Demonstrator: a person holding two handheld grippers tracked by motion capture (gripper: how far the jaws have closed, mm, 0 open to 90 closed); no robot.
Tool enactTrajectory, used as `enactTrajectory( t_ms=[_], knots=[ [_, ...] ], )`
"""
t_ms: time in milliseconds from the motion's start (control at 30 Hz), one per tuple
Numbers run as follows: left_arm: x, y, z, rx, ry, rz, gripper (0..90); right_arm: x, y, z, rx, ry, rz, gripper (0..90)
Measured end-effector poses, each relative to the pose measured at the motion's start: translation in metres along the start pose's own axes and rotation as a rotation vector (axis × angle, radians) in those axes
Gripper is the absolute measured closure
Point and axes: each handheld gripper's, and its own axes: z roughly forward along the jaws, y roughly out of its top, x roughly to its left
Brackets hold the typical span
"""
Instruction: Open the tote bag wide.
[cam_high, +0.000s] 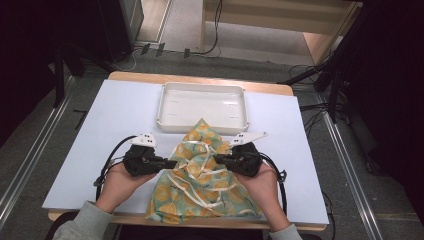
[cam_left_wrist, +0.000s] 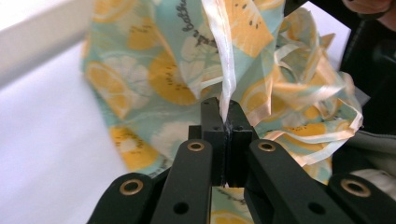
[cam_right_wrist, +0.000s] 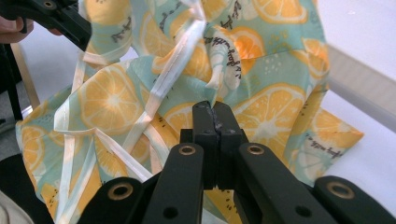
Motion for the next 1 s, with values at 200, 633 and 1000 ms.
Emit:
enactTrajectory(
  t_ms=[200,633,1000],
  knots=[
    [0.005,-0.001,-0.011,-0.014,0.029,-0.008,90.0,-0.007,0.003,-0.008,-0.028,-0.017,0.010,90.0],
    [0.020,0.000,-0.025,-0.024,0.062,-0.050,89.9,-0.029,0.015,-0.028,-0.078,-0.040,0.045,90.0],
    [0.041,0.010,-0.035,0.001,0.101,-0.059,89.6,-0.047,0.023,-0.022,-0.060,-0.048,0.068,90.0]
  ],
)
